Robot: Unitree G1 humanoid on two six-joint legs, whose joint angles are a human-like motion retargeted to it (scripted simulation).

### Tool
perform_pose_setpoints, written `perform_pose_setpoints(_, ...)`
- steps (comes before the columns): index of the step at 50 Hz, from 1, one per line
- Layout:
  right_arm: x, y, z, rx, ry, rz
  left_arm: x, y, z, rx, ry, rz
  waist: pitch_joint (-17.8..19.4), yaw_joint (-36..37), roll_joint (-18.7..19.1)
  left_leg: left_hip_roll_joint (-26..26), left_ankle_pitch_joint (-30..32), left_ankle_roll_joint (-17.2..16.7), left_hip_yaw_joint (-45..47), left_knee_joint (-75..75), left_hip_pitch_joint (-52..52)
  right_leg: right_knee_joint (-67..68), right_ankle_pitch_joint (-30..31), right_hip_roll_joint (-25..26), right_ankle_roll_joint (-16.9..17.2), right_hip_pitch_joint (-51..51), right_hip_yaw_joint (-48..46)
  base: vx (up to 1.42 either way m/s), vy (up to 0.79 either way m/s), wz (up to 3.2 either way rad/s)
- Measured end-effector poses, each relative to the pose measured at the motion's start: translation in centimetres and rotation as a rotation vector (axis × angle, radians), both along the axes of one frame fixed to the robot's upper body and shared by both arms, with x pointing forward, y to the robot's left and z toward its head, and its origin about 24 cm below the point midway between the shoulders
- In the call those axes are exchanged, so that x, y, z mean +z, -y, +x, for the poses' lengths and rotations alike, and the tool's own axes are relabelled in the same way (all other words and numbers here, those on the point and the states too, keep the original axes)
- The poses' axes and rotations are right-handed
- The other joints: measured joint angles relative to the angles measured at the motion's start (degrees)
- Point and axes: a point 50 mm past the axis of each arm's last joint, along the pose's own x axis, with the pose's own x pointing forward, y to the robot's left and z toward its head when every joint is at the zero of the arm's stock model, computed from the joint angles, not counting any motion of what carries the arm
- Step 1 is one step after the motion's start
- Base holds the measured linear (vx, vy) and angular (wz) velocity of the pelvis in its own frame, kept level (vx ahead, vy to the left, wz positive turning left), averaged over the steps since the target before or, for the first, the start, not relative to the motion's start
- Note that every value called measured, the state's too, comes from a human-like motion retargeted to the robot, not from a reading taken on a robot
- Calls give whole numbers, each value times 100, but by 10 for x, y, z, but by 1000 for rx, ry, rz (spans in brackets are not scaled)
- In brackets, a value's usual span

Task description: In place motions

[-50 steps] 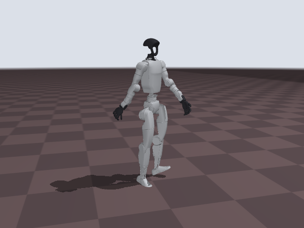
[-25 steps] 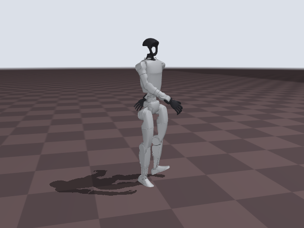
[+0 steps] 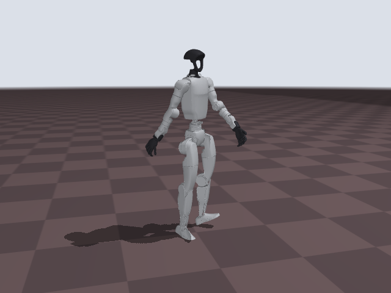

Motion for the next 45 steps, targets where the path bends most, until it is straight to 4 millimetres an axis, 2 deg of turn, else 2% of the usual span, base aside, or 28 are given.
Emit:
perform_pose_setpoints(3, 5, 4, -6, 44, -65, 5, -2, -12, -4, -59, 26, 122, 16, 33, 41, -8, -5, 5, -4, 0, 6, 4, -4, -4, -9, 2, 6, 0, 0, 0)
perform_pose_setpoints(5, 2, 4, 1, 96, -77, 28, -13, -21, -18, -83, -24, 198, 28, 49, 70, -6, -5, 8, -9, -5, 21, 6, -8, 3, -14, 14, 11, 0, 0, 0)
perform_pose_setpoints(7, -6, 1, 18, 157, -49, 73, -32, -28, -45, -95, -133, 239, 16, 67, 90, -3, -5, 12, -28, -13, 32, 8, -11, 16, -21, 23, 9, 0, 0, 0)
perform_pose_setpoints(9, -18, -5, 45, 227, 7, 141, -54, -33, -85, -90, -290, 250, -15, 91, 99, 2, -3, 13, -47, -23, 42, 16, -12, 29, -23, 20, 14, 0, 0, 0)
perform_pose_setpoints(12, -36, -20, 99, 366, 132, 270, -81, -40, -164, -31, -598, 227, -71, 137, 98, 12, -3, 8, -20, -60, 96, 37, 1, 42, -22, 0, 40, 6, 0, 4)
perform_pose_setpoints(14, -46, -34, 147, 486, 244, 374, -88, -44, -224, 75, -814, 201, -96, 147, 84, 21, -16, -13, 30, -80, 138, 56, 15, 49, -21, -30, 82, 0, 0, 0)
perform_pose_setpoints(17, -49, -66, 232, 690, 456, 541, -84, -44, -310, 345, -1075, 170, -92, 88, 93, 60, -38, -58, 121, -91, 174, 89, 34, 84, -11, -102, 216, 0, -3, -25)
perform_pose_setpoints(20, -33, -113, 307, 883, 707, 683, -70, -35, -384, 617, -1248, 134, -99, 38, 126, 104, -57, -95, 269, -124, 243, 124, 66, 148, -12, -180, 411, 2, -1, -43)
perform_pose_setpoints(22, -14, -139, 348, 999, 873, 739, -58, -28, -420, 708, -1324, 104, -106, 14, 154, 130, -67, -111, 364, -147, 285, 137, 85, 193, -13, -222, 527, 1, 1, -47)
perform_pose_setpoints(24, 9, -160, 380, 1108, 1019, 771, -45, -21, -450, 729, -1404, 91, -113, -19, 180, 153, -76, -123, 421, -159, 312, 144, 100, 230, -14, -251, 599, 1, 1, -34)
perform_pose_setpoints(26, 29, -175, 403, 1212, 1135, 781, -33, -18, -471, 695, -1486, 91, -124, -36, 183, 169, -80, -132, 455, -165, 330, 146, 109, 250, -13, -261, 639, 0, 0, -11)
perform_pose_setpoints(28, 45, -182, 417, 1311, 1215, 766, -26, -18, -482, 637, -1544, 97, -139, -59, 158, 173, -78, -138, 469, -170, 342, 144, 111, 255, -14, -258, 648, 0, 0, 0)
perform_pose_setpoints(30, 52, -182, 424, 1399, 1254, 726, -26, -22, -481, 583, -1551, 115, -158, -87, 121, 170, -73, -138, 465, -171, 343, 141, 108, 252, -16, -249, 639, 0, 0, 0)
perform_pose_setpoints(32, 49, -176, 421, 1460, 1244, 671, -35, -29, -465, 555, -1498, 141, -179, -109, 92, 169, -67, -135, 452, -164, 329, 137, 103, 244, -15, -240, 618, 0, 0, 0)
perform_pose_setpoints(34, 37, -164, 410, 1483, 1191, 623, -51, -37, -434, 553, -1398, 170, -191, -120, 71, 169, -59, -128, 437, -156, 308, 135, 97, 231, -9, -230, 580, 0, 0, 0)
perform_pose_setpoints(37, 6, -136, 374, 1432, 1015, 599, -74, -49, -366, 580, -1193, 215, -195, -107, 37, 166, -50, -109, 391, -139, 276, 119, 83, 205, 5, -184, 480, 1, 0, 14)
perform_pose_setpoints(39, -19, -112, 336, 1335, 834, 608, -84, -53, -311, 586, -1045, 194, -195, -111, 4, 160, -37, -92, 323, -118, 241, 99, 66, 181, 18, -131, 385, 1, -2, 33)
perform_pose_setpoints(41, -39, -87, 287, 1193, 630, 614, -89, -52, -251, 567, -882, 126, -193, -144, -37, 150, -21, -75, 233, -91, 187, 76, 43, 152, 30, -75, 261, 1, -2, 47)
perform_pose_setpoints(43, -50, -63, 229, 1006, 417, 609, -85, -45, -190, 518, -711, 37, -193, -188, -74, 136, -2, -58, 132, -64, 126, 48, 19, 124, 38, -19, 119, 1, -2, 53)
perform_pose_setpoints(45, -48, -40, 161, 751, 195, 588, -71, -32, -126, 431, -515, -58, -186, -223, -102, 110, 16, -31, 29, -44, 71, 20, -6, 98, 42, 40, -24, 2, -1, 48)
